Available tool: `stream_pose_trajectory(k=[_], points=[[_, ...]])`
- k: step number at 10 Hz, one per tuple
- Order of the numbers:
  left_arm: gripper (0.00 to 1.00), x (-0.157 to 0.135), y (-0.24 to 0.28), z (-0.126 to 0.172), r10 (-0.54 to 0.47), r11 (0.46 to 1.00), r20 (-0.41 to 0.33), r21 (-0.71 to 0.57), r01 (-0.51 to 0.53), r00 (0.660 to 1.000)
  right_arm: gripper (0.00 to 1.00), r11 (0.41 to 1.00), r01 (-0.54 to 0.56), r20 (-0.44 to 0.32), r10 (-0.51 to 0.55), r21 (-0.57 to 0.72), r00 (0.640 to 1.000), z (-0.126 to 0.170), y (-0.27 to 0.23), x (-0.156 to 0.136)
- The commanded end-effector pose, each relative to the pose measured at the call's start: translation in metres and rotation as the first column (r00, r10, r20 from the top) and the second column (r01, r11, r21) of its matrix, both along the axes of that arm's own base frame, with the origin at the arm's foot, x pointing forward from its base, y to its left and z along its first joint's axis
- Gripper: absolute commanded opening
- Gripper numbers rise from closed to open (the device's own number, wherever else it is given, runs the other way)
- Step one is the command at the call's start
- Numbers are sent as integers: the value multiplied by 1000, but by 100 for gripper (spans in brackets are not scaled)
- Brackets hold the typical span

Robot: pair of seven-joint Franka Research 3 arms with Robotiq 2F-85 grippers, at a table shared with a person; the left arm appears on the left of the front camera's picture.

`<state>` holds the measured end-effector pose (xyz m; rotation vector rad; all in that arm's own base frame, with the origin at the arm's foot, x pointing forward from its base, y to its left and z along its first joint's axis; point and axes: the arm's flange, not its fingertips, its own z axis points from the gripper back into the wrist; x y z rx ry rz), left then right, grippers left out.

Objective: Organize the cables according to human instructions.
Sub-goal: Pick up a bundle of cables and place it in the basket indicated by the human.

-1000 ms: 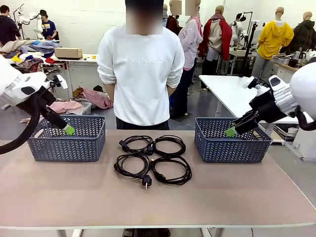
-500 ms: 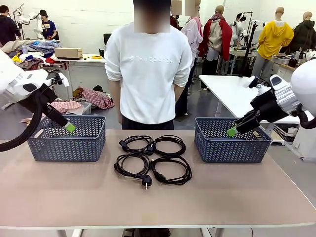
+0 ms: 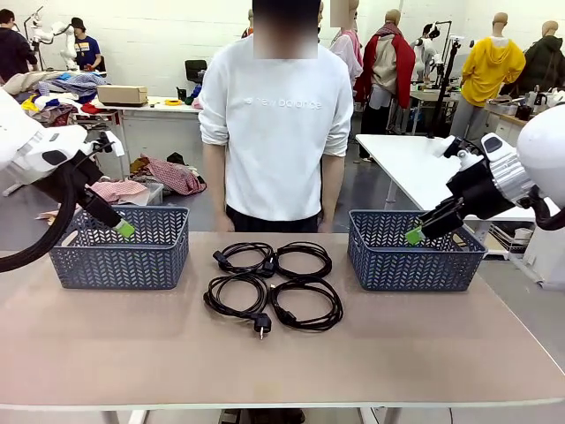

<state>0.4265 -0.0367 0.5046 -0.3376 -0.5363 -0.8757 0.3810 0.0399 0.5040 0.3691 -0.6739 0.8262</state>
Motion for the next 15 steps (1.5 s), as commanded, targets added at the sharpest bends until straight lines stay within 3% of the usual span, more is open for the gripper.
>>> stream_pose_trajectory(k=[1,15], points=[[100,-1,1,-2,-9,1000,4,-25,9,1000,100,1000,-14,16,14,13,1000,-2,-2,2],[100,-1,1,-2,-9,1000,4,-25,9,1000,100,1000,-14,16,14,13,1000,-2,-2,2]])
